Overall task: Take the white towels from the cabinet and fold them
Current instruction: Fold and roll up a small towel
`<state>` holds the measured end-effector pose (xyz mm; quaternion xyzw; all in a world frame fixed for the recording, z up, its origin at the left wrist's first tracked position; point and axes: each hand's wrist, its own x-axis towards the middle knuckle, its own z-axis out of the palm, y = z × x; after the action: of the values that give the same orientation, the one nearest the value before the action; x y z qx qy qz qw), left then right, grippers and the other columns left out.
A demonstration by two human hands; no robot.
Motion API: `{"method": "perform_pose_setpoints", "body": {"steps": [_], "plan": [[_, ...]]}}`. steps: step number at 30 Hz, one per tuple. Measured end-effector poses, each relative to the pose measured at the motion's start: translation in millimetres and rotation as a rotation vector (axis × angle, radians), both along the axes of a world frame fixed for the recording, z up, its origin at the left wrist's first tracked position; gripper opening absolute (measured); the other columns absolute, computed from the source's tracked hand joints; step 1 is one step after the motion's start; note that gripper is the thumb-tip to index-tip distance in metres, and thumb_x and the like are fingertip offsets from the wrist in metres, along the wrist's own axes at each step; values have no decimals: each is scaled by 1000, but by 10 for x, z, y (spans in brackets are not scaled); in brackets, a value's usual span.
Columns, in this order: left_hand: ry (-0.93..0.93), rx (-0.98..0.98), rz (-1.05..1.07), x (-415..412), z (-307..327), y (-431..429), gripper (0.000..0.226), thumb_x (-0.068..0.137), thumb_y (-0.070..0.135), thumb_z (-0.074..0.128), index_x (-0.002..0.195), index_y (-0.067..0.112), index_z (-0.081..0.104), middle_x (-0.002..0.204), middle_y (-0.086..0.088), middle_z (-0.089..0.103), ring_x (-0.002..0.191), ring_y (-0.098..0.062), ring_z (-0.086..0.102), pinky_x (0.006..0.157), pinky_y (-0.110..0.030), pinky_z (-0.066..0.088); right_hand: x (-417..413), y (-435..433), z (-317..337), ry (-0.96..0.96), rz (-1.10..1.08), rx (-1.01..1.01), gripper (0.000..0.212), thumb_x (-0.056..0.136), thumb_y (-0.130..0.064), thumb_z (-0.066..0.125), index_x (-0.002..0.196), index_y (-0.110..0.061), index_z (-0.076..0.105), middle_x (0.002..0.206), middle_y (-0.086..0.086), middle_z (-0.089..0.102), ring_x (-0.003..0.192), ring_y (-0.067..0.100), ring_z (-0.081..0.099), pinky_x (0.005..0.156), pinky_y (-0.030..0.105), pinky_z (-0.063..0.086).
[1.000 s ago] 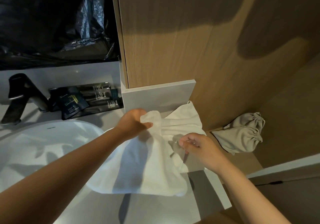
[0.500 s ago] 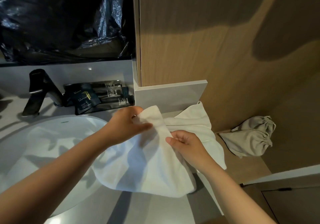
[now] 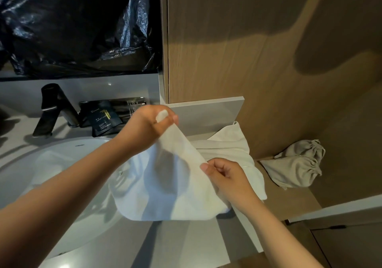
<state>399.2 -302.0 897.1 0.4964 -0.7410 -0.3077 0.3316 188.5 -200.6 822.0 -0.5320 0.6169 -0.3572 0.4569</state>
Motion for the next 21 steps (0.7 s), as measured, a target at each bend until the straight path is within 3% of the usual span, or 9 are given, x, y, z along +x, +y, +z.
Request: {"method": "perform_pose_setpoints", "body": {"steps": [2, 4, 6, 9, 11, 14, 17, 21], "plan": [[-56, -76, 80, 44, -39, -56, 20, 94, 15, 59, 79, 11, 72, 69, 14, 62, 68, 5, 56, 63, -8, 36, -31, 38, -39, 44, -7, 34, 39, 91, -38, 63, 77, -3, 57, 76, 17, 56, 67, 16, 51, 64, 25, 42], [-143, -87, 150, 94, -105, -93, 20, 96, 21, 56, 86, 16, 72, 75, 10, 60, 72, -3, 52, 66, -20, 36, -76, 89, -79, 42, 37, 80, 29, 92, -37, 63, 70, -20, 60, 67, 3, 56, 64, 7, 53, 61, 17, 43], [-220, -62, 191, 139, -153, -109, 20, 97, 24, 53, 95, 16, 72, 80, 3, 64, 77, -15, 56, 65, -28, 38, -118, 155, -108, 63, 109, 86, 37, 95, -34, 60, 59, -30, 54, 57, -9, 46, 57, 1, 46, 56, 12, 37], [-386, -61, 203, 175, -152, -101, 22, 99, 24, 49, 106, 16, 69, 96, -11, 70, 90, -30, 61, 72, -33, 42, -203, 186, -81, 132, 56, -9, 38, 96, -33, 58, 62, -21, 47, 57, -11, 42, 56, 1, 42, 57, 14, 35], [-422, -84, 227, 175, -88, -73, 22, 99, 26, 49, 105, 17, 68, 95, -11, 70, 94, -33, 61, 71, -32, 38, -249, 119, 66, 158, -18, -170, 36, 96, -32, 58, 62, -23, 49, 58, -12, 47, 58, 3, 43, 58, 14, 34], [-349, -147, 237, 145, 114, 2, 27, 96, 42, 50, 96, 22, 67, 93, 0, 64, 93, -24, 60, 71, -30, 38, -217, -61, 454, 207, 8, -385, 24, 97, -31, 58, 73, -30, 60, 68, -13, 59, 66, 9, 54, 60, 22, 42], [-279, -146, 140, 77, 343, 121, 40, 86, 56, 59, 118, 32, 63, 113, 16, 58, 103, -7, 53, 82, -26, 37, -137, -219, 777, 270, 66, -473, 23, 98, -34, 56, 81, -22, 66, 72, -3, 63, 68, 18, 57, 63, 41, 49], [-126, 45, -190, -49, 483, 294, 58, 85, 44, 65, 139, 31, 48, 130, 24, 49, 115, 14, 43, 94, -7, 35, -74, -289, 1038, 228, 126, -525, 20, 99, -26, 54, 88, -19, 69, 75, -4, 65, 72, 19, 60, 66, 47, 50]]}}
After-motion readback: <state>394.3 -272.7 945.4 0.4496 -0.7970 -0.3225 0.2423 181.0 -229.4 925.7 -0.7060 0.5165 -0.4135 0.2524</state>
